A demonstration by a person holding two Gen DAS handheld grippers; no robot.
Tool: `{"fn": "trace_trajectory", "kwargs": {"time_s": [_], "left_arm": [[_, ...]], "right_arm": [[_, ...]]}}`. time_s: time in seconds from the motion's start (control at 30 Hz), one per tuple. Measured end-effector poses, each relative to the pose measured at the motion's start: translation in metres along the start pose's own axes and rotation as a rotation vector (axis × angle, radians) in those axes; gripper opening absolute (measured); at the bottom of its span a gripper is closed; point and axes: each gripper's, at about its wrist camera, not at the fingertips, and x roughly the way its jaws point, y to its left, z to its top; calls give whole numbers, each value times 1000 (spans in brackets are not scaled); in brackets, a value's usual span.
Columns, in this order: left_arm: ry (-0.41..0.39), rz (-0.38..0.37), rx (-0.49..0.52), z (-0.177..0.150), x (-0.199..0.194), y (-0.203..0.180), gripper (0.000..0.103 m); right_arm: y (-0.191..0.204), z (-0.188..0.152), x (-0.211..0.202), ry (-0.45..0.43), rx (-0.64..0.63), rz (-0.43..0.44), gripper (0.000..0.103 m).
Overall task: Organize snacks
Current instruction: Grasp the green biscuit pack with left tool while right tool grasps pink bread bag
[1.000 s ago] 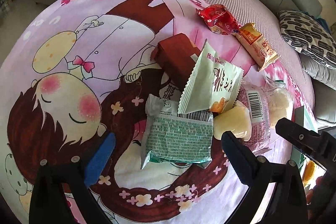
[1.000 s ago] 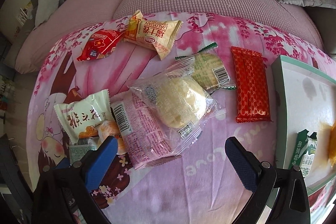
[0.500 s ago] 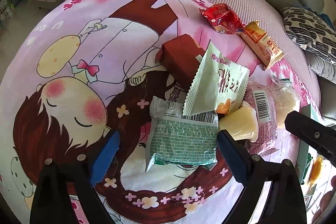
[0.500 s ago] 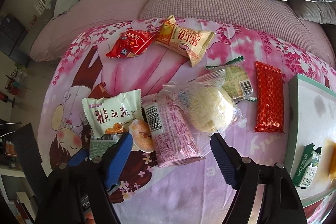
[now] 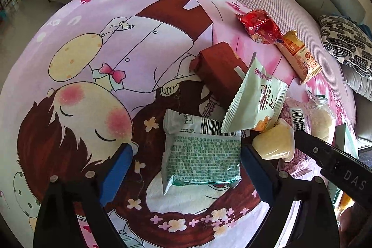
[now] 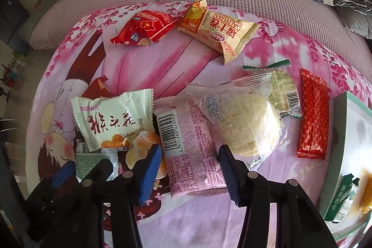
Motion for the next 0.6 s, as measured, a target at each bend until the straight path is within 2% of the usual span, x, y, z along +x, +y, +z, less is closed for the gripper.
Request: {"fn": "trace_trajectory", "kwargs": {"time_s": [0.3, 0.6], "left_arm": [[6, 26, 27, 1, 8, -11, 94], [8, 59, 58, 0, 16, -22, 94]], "right_arm": [[-6, 2, 23, 30, 5, -27, 53], [-9, 13, 38, 17, 12, -42, 53]]}}
